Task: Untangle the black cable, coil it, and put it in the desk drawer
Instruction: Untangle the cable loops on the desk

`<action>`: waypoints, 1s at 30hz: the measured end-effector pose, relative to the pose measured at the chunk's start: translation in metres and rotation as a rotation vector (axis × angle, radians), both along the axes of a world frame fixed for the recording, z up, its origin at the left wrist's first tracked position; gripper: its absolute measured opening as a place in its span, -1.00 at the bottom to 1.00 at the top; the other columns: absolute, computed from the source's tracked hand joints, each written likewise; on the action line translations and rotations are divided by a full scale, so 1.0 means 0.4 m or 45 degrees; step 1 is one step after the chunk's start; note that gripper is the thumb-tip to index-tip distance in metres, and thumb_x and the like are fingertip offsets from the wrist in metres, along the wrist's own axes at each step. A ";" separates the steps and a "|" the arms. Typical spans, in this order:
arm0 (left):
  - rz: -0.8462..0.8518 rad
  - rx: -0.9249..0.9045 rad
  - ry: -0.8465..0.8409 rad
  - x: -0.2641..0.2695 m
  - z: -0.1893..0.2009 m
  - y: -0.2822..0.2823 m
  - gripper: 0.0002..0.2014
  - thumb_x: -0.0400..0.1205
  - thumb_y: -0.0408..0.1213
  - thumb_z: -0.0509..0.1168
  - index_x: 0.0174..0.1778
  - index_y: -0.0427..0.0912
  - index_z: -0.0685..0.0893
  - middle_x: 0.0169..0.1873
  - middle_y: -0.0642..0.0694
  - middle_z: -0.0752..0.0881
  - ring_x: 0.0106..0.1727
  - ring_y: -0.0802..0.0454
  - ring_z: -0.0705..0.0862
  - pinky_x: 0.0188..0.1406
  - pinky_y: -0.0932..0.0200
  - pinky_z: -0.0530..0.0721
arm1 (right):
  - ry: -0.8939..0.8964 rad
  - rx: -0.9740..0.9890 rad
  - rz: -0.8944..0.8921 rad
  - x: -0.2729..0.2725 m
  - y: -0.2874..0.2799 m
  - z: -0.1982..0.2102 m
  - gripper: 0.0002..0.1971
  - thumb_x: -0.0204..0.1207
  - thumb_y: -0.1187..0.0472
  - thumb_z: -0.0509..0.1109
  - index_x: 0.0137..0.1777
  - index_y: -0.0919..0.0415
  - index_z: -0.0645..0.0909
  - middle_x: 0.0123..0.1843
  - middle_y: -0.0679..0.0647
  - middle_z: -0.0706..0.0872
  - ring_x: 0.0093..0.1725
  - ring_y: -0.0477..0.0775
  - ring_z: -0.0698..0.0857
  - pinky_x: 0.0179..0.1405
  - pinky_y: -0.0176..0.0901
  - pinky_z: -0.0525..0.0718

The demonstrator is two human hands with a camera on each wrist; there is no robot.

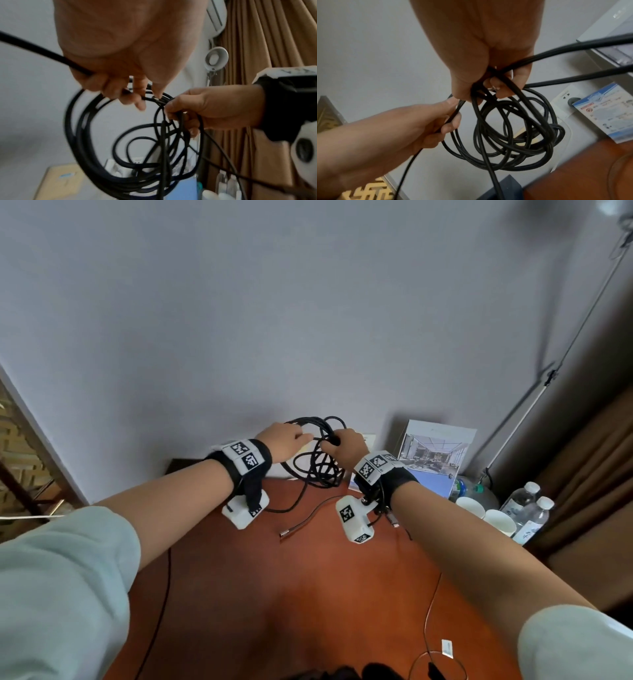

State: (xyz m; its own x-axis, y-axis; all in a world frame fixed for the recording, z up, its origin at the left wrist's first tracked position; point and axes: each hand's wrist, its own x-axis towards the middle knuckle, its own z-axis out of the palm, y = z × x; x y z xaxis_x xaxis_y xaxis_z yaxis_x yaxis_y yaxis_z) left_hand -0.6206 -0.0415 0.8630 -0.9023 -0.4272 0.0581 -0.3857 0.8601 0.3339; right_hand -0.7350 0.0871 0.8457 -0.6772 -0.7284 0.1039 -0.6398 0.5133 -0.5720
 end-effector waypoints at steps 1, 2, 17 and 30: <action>-0.001 0.014 0.028 -0.011 0.001 0.005 -0.53 0.75 0.06 -0.01 -0.19 -0.25 0.58 -0.24 -0.13 0.63 -0.16 -0.10 0.58 -0.16 0.07 0.46 | -0.006 -0.019 -0.005 0.003 -0.004 0.008 -0.79 0.53 0.11 0.35 -0.14 0.28 0.62 -0.25 0.12 0.63 -0.23 0.10 0.59 -0.23 -0.12 0.49; -0.001 0.033 0.060 -0.018 0.004 0.006 -0.54 0.75 0.06 -0.01 -0.21 -0.22 0.54 -0.28 -0.08 0.58 -0.15 -0.08 0.55 -0.17 0.08 0.42 | -0.016 -0.037 -0.012 0.001 -0.006 0.014 -0.76 0.52 0.12 0.36 -0.08 0.33 0.66 -0.25 0.12 0.64 -0.22 0.11 0.60 -0.23 -0.11 0.53; 0.711 0.609 0.695 0.082 -0.004 -0.172 -0.62 0.58 0.03 0.31 -0.46 -0.13 0.51 -0.42 -0.12 0.54 -0.29 -0.11 0.49 -0.20 0.11 0.49 | -0.122 0.091 -0.105 -0.083 0.082 -0.050 -0.81 0.50 0.10 0.37 -0.25 0.20 0.57 -0.36 0.06 0.60 -0.31 0.09 0.58 -0.38 -0.21 0.47; 0.111 0.059 0.416 0.022 0.043 -0.049 -0.68 0.59 0.05 0.34 -0.23 -0.12 0.49 -0.39 -0.05 0.60 -0.29 -0.06 0.56 -0.26 0.10 0.42 | -0.093 0.069 0.067 -0.012 -0.018 0.004 -0.84 0.52 0.11 0.35 -0.15 0.22 0.60 -0.28 0.09 0.65 -0.24 0.12 0.63 -0.25 -0.11 0.58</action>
State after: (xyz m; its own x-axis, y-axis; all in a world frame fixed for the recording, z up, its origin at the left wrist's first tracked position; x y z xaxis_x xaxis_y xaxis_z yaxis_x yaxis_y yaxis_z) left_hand -0.6119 -0.0609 0.8802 -0.7990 -0.5112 0.3167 -0.3236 0.8094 0.4901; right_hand -0.7397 0.0798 0.8473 -0.6421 -0.7665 0.0149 -0.6242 0.5114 -0.5906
